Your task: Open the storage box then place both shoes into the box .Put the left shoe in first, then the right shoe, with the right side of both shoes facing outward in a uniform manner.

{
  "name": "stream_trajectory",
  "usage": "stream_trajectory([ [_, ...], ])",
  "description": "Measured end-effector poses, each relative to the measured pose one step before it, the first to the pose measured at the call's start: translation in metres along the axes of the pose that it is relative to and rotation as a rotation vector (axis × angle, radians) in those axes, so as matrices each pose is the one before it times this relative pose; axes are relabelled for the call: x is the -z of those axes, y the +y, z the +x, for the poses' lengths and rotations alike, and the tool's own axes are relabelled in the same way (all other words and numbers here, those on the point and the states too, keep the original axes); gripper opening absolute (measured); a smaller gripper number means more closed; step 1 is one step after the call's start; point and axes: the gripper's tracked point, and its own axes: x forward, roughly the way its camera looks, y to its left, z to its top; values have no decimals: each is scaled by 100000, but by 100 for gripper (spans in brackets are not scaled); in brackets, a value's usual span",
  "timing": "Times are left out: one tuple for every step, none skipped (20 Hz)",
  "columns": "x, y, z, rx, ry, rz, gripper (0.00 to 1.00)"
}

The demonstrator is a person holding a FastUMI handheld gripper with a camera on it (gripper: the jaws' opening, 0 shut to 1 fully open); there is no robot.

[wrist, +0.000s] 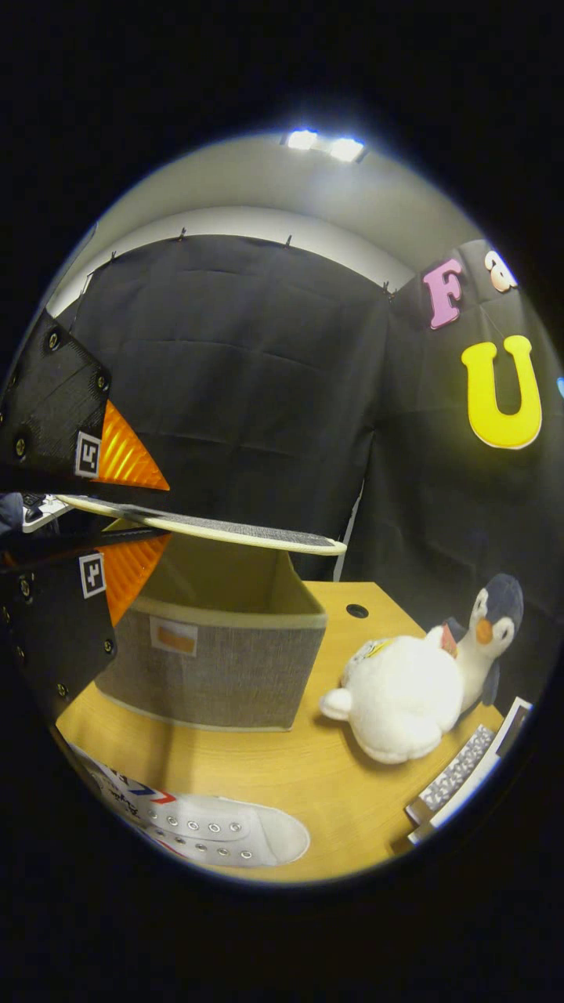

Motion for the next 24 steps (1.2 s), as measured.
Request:
stream_trajectory([
  [-389, 1389, 306, -624, 10, -2203, 21],
  [-537, 1291, 458, -313, 192, -2788, 21],
  [-397, 1512, 342, 357, 543, -3009, 21],
  [-397, 1258, 581, 812, -53, -3331, 21],
  [184, 1320, 891, 73, 748, -3306, 21],
  [14, 1103, 710, 177, 1012, -3228, 21],
  [232, 784, 882, 459, 1103, -2760, 21],
  [-171, 738, 996, 478, 1265, -1916, 21],
  [-83, 920, 1133, -453, 1099, -1114, 21],
  [-7, 853, 1079, -719, 709, -1567, 21],
  [70, 868, 1481, 0, 660, -2035, 21],
  [9, 599, 1431, 324, 1108, -2157, 21],
  [-15, 437, 1402, 480, 1266, -2074, 21],
  [53, 413, 1520, 359, 1199, -1295, 21],
  [119, 469, 1488, 594, 1128, -778, 21],
  [132, 255, 1453, 878, 1153, -742, 21],
  [116, 149, 1409, 1138, 945, -522, 21],
  [148, 393, 1303, 1472, 940, -415, 21],
  [122, 195, 1250, 1472, 1117, -449, 21],
  [173, 37, 1165, 2028, 1581, -649, 21],
  [277, 25, 1070, 2002, 1155, -1249, 21],
  [41, 41, 879, 1785, 541, -915, 21],
  [310, 76, 280, 953, 947, -443, 21],
  [-59, 131, -116, -515, 41, -174, 21],
])
